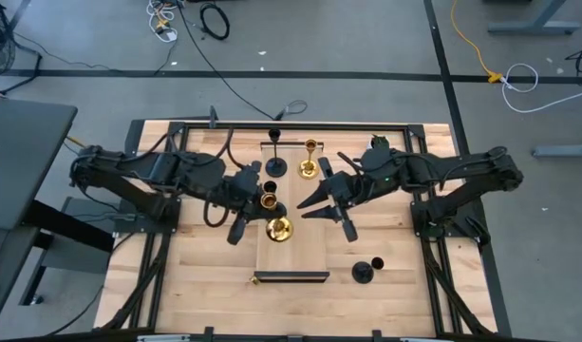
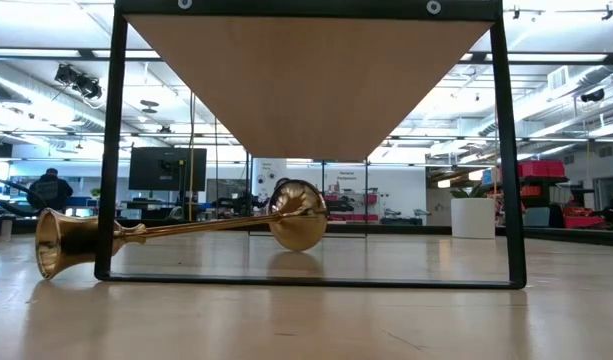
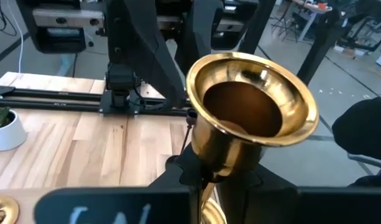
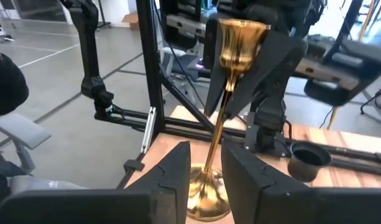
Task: Pick & Place candle stick holders
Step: Put the golden candle holder on the shelf aligned with the black candle holder
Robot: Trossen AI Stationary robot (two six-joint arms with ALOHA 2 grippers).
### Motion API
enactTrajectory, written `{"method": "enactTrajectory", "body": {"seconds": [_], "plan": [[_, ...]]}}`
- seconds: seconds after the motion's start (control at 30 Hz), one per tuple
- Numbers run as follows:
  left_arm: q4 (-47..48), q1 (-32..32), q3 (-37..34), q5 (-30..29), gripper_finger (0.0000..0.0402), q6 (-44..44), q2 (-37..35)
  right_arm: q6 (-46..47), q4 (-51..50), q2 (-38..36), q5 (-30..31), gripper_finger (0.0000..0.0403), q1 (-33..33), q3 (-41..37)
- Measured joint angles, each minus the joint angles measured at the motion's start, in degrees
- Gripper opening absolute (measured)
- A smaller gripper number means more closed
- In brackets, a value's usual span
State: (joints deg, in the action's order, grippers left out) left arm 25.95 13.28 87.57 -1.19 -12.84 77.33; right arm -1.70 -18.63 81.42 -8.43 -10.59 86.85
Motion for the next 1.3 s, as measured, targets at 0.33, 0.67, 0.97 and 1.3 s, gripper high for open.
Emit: {"method": "enactTrajectory", "body": {"seconds": [0.33,0.67,0.97,1.3], "plan": [[-0.19,0.02,0.0,1.59,0.0029,0.46,0.01,-0.33,1.98,0.93,0.0,0.0091,0.0,0.0],[-0.3,0.02,0.0,1.58,0.0029,0.64,0.01,0.84,3.48,5.26,-0.14,0.0091,0.0,0.02],[0.55,0.02,-0.02,1.55,0.0033,0.63,-0.03,-0.25,6.05,6.44,-0.17,0.0091,-0.24,0.02],[0.52,0.02,-0.02,1.53,0.0033,1.49,-0.03,-0.3,8.85,8.05,0.0,0.0155,-0.46,0.02]]}}
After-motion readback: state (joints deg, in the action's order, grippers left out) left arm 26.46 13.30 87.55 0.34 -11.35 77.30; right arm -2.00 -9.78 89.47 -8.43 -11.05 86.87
